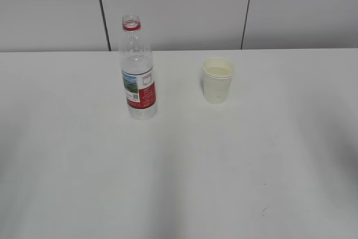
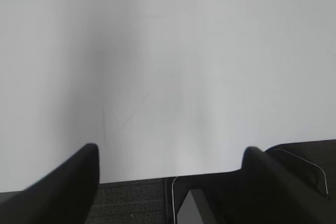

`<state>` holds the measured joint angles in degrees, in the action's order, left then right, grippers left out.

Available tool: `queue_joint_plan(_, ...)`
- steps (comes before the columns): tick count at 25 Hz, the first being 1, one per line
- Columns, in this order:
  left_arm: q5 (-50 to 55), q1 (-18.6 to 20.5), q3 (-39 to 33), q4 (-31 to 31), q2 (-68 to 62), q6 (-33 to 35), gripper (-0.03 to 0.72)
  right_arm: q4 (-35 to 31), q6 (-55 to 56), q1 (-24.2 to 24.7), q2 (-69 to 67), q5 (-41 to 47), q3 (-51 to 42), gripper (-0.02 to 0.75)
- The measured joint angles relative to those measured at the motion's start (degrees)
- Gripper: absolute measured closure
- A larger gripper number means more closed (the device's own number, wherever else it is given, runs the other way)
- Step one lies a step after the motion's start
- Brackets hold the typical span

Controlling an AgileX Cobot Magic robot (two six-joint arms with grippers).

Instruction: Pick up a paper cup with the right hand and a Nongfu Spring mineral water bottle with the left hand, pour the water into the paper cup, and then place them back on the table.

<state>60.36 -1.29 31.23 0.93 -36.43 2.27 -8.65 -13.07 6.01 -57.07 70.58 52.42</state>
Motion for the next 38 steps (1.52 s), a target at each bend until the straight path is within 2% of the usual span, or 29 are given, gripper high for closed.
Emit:
queue_joint_plan(16,-0.3,0.0,0.0,0.3,4.4,-0.1,0.188,-0.3,-3.7,0.0,7.0,-1.2,-0.5,0.156)
queue_joint_plan(29,0.4,0.0,0.0,0.1,25.4,-0.2,0.190,-2.0,-3.7,0.0,13.2,-2.3,-0.8,0.156)
queue_joint_plan(35,1.1,0.0,0.0,-0.4,36.1,-0.2,0.199,-2.1,-3.7,0.0,16.5,-2.5,-5.2,0.156)
queue_joint_plan(38,1.3,0.0,0.0,-0.9,36.7,-0.2,0.212,-2.1,-3.7,0.0,18.0,-4.0,-7.6,0.156)
